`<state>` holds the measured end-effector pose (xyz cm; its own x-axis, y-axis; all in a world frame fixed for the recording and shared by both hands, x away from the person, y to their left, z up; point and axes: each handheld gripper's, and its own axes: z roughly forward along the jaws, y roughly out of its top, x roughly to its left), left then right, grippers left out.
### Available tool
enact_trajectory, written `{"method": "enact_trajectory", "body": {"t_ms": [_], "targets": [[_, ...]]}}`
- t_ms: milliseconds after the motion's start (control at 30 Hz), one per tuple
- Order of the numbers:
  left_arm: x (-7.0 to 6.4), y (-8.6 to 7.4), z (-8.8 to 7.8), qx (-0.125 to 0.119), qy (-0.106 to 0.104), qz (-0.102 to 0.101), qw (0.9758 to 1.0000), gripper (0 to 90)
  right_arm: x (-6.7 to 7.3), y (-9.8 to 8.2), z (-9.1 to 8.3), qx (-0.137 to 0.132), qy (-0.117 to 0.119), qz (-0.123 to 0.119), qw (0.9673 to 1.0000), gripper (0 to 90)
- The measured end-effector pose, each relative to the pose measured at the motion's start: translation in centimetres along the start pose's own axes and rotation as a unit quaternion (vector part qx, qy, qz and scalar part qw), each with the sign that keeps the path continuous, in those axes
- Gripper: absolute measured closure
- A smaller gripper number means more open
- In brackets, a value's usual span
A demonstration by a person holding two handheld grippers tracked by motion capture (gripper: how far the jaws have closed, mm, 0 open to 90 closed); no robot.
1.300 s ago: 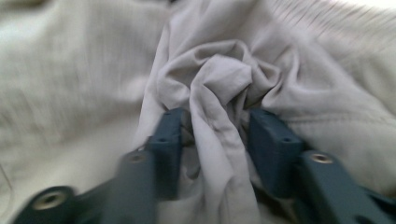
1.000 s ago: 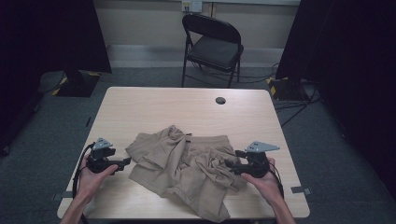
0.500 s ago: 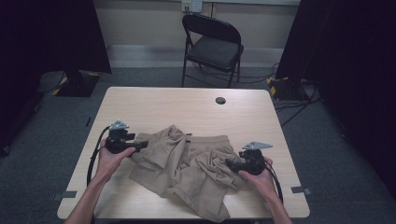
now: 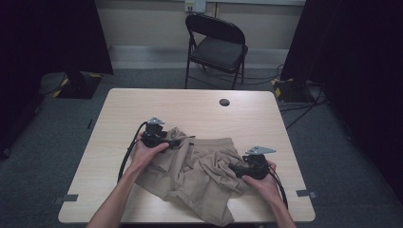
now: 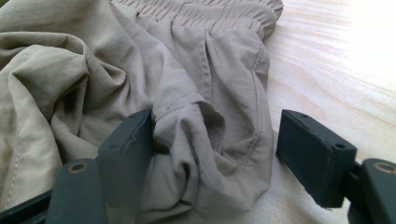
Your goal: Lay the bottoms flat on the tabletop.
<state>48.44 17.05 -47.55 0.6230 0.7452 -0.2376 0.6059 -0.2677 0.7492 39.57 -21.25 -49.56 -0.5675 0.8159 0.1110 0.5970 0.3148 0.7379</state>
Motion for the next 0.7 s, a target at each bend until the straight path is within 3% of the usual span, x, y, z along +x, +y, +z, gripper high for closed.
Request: {"method": "enact_trajectory", "body": {"t_ms": [133, 200, 300, 333, 367, 400, 433, 500, 533, 567, 633, 700], "targets": [[-0.2, -0.3, 1.0, 0.006, 0.006, 0.007, 0.9999, 19.0, 0.0, 0.0, 0.0, -0.001, -0.001, 0.0, 1.0, 26.6], [-0.3, -0.3, 1.0, 0.011, 0.022, 0.022, 0.9995, 40.8, 0.0, 0.0, 0.0, -0.002, 0.001, 0.0, 1.0, 26.6], [0.2, -0.4, 0.5, 0.006, 0.024, 0.017, 0.9996, 65.5, -0.1, -0.1, 0.0, -0.006, 0.004, 0.008, 0.9999, 26.8], [0.8, -0.5, 0.0, -0.005, 0.001, -0.003, 1.0, 69.3, -0.1, -0.1, 0.0, -0.006, 0.003, 0.007, 0.9999, 26.7], [1.0, -0.6, -0.3, -0.014, -0.008, -0.01, 0.9998, 74.5, -0.1, -0.1, 0.0, -0.006, 0.002, 0.005, 1.0, 26.7], [1.3, -0.8, -1.1, -0.03, -0.017, -0.026, 0.9991, 75.3, -0.1, -0.1, 0.0, -0.006, 0.002, 0.005, 1.0, 26.7], [1.3, -0.8, -1.1, -0.03, -0.017, -0.026, 0.9991, 76.0, -0.1, -0.1, 0.0, -0.006, 0.002, 0.005, 1.0, 26.7], [1.3, -0.9, -2.5, -0.046, -0.025, -0.027, 0.9983, 76.7, -0.1, -0.1, 0.0, -0.007, 0.002, 0.007, 1.0, 26.7], [1.1, -1.0, -4.0, -0.062, -0.038, -0.03, 0.9969, 77.3, -0.1, -0.1, 0.0, -0.007, 0.001, 0.007, 1.0, 26.7], [1.1, -1.0, -4.0, -0.062, -0.038, -0.03, 0.9969, 77.3, -0.1, -0.1, 0.0, -0.007, 0.002, 0.008, 0.9999, 26.7], [0.6, -1.0, -5.5, -0.075, -0.045, -0.019, 0.996, 77.3, -0.1, -0.1, 0.0, -0.007, 0.001, 0.008, 0.9999, 26.7], [-0.3, -1.5, -7.6, -0.075, -0.048, 0.006, 0.996, 77.3, 0.0, -0.1, 0.0, -0.007, 0.0, 0.009, 0.9999, 26.7]]}}
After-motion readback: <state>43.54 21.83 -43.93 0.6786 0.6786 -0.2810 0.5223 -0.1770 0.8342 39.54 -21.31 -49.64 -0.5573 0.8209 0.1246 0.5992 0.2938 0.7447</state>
